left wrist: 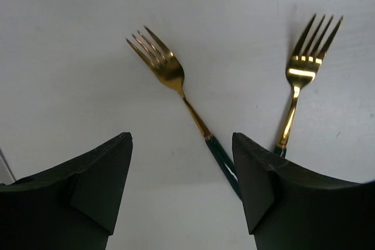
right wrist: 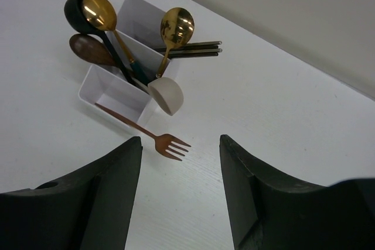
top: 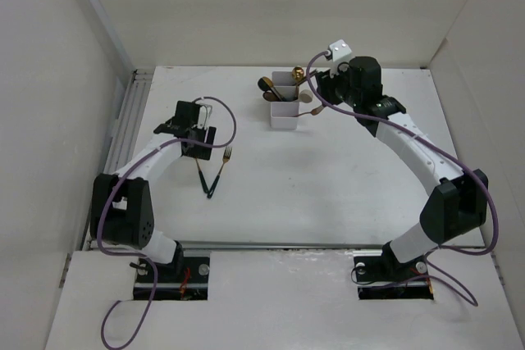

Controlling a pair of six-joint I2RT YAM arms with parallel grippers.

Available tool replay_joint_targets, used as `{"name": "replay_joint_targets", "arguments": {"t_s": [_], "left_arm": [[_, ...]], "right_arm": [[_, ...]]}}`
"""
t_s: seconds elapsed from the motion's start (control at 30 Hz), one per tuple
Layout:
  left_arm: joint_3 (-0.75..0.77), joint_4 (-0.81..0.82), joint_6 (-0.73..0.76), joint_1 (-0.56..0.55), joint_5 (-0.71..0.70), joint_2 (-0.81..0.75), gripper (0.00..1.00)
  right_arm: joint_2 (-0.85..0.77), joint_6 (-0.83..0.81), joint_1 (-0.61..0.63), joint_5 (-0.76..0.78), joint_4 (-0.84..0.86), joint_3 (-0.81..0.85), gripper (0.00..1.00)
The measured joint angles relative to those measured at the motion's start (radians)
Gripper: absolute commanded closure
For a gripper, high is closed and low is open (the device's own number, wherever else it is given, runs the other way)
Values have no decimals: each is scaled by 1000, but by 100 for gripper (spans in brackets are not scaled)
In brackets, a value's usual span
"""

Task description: Sort the eating utensils into containers

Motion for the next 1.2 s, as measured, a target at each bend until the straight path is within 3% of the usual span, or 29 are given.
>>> {"name": "replay_joint_targets", "arguments": {"t_s": [0.2, 0.57, 0.63, 0.67, 0.77, 0.8, 0.83, 1.2], "left_arm": [[-41, -57, 39, 8, 51, -4, 35], [-18, -138, 21, 19, 146, 168, 54], [-9, -143, 5, 21, 152, 176, 61], [-5, -145, -2, 23, 154, 180, 71], [2, -145, -23, 34, 162, 187, 86], [5, -144, -28, 36, 166, 190, 97], [13, -151, -40, 43, 169, 197, 100], [196, -111, -105, 163, 181, 304, 100]], "right_arm": [[0, 10, 5, 2, 7, -9, 39], [-21, 28, 18, 36, 15, -46, 38], [-25, 29, 17, 42, 16, -46, 38], [-26, 29, 17, 47, 16, -46, 38], [-27, 29, 18, 57, 18, -46, 38], [-27, 29, 18, 60, 18, -46, 38], [-27, 29, 17, 62, 18, -46, 38], [1, 29, 23, 76, 17, -3, 38]]}}
